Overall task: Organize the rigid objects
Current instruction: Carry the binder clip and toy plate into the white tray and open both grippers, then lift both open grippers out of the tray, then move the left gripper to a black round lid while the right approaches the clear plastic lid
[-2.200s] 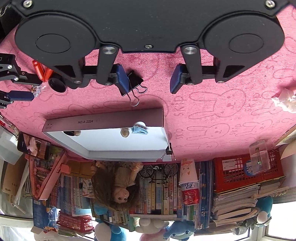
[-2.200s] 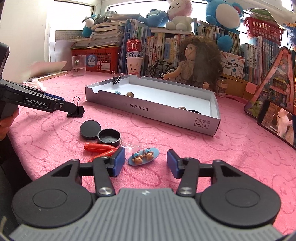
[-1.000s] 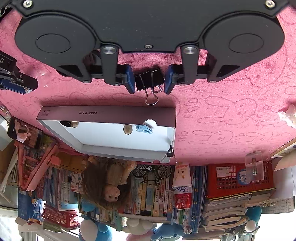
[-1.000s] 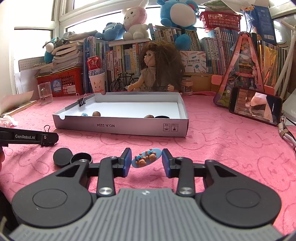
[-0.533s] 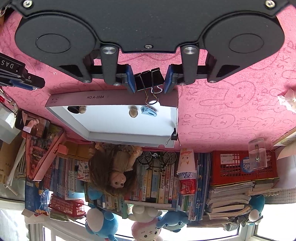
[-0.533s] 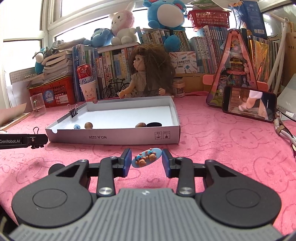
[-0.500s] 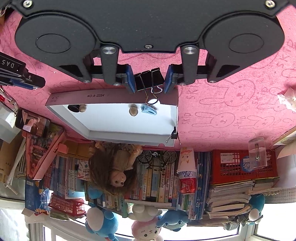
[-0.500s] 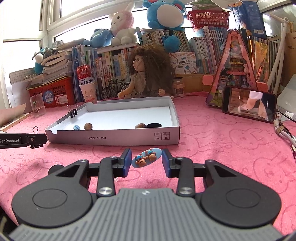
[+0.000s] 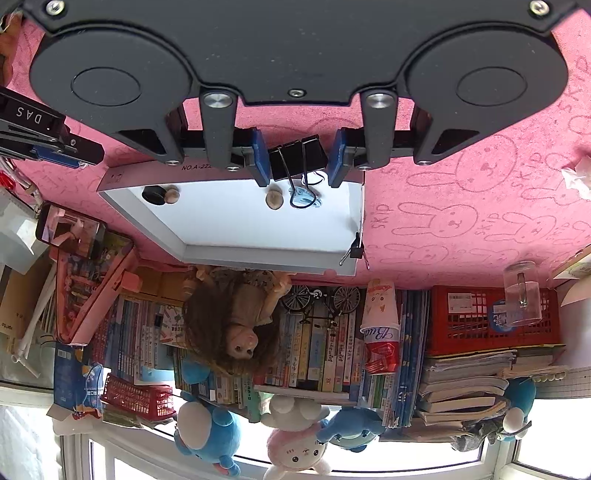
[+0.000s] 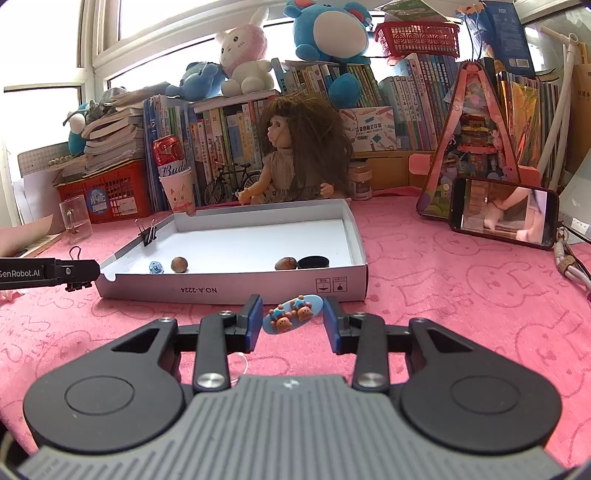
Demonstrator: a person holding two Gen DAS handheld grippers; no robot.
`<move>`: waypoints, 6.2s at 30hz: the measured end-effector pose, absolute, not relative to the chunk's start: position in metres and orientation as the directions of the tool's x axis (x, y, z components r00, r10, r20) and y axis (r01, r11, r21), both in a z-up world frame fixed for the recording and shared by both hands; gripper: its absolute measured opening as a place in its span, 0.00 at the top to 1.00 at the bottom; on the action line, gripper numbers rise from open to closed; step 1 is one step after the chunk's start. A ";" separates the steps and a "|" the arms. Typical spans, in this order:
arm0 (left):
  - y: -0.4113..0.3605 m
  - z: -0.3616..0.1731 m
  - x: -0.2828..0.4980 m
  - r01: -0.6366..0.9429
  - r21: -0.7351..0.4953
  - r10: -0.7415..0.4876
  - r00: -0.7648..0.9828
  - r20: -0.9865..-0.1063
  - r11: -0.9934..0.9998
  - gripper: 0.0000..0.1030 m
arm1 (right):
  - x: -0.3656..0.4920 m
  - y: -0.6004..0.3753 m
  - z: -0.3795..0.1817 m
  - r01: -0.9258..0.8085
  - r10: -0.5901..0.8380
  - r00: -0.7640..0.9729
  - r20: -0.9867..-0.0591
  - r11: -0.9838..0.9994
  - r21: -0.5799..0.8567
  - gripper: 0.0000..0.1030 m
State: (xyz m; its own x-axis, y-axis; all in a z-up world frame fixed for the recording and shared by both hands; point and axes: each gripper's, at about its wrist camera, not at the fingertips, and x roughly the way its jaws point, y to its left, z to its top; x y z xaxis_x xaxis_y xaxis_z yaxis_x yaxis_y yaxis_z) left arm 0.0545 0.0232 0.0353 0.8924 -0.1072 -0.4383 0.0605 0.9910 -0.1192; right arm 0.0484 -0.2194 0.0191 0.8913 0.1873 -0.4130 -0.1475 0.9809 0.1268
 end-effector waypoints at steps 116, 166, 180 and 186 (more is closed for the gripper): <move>0.013 0.063 0.087 0.251 -0.091 -0.266 0.879 -0.397 0.964 0.21 | 0.108 -0.214 0.061 -0.300 0.316 0.831 -0.458 0.948 0.110 0.04; -0.019 0.000 0.003 0.459 0.062 -0.373 0.786 -0.492 0.886 0.64 | 0.049 -0.203 0.003 -0.339 0.238 0.786 -0.570 0.938 -0.075 0.00; -0.026 -0.007 0.009 0.454 0.082 -0.361 0.793 -0.490 0.887 0.71 | 0.054 -0.207 0.003 -0.332 0.254 0.767 -0.589 0.943 -0.025 0.00; -0.026 -0.006 0.012 0.444 0.078 -0.354 0.798 -0.487 0.893 0.71 | 0.054 -0.207 0.002 -0.332 0.254 0.767 -0.589 0.943 -0.024 0.00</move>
